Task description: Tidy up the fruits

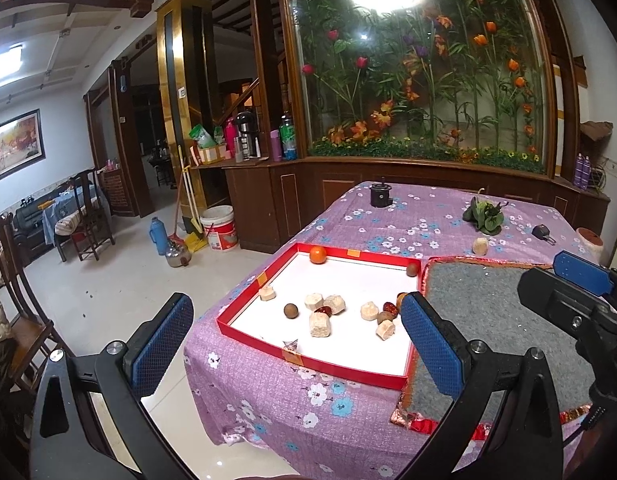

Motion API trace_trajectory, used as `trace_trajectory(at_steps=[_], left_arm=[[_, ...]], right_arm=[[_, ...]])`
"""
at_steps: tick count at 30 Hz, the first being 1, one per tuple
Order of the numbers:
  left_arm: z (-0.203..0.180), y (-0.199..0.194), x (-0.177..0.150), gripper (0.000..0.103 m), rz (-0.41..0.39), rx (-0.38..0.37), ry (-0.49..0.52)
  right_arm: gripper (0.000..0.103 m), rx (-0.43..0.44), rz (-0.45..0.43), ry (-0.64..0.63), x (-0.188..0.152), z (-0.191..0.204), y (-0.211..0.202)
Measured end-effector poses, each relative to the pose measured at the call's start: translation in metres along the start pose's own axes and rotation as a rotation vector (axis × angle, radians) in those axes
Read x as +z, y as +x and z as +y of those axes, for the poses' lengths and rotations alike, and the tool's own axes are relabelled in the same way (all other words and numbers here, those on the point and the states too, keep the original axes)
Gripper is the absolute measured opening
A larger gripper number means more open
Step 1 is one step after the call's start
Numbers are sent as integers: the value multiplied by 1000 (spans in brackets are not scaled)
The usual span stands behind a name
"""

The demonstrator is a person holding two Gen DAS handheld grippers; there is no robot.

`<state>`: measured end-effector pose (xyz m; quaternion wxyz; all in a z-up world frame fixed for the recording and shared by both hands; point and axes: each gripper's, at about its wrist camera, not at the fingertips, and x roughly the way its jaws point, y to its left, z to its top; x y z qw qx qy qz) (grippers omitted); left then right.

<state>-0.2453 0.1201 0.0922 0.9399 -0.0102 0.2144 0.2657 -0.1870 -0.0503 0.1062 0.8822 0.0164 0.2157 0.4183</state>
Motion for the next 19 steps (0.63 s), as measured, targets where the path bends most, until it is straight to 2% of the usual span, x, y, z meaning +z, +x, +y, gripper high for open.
trace_trajectory(at_steps=[14, 19], left_arm=[[-2, 5, 1, 103, 0, -3, 8], [-7, 13, 5, 103, -7, -33, 8]], right_arm=[[84, -5, 15, 9, 2, -3, 9], [84, -14, 24, 8, 1, -7, 17]])
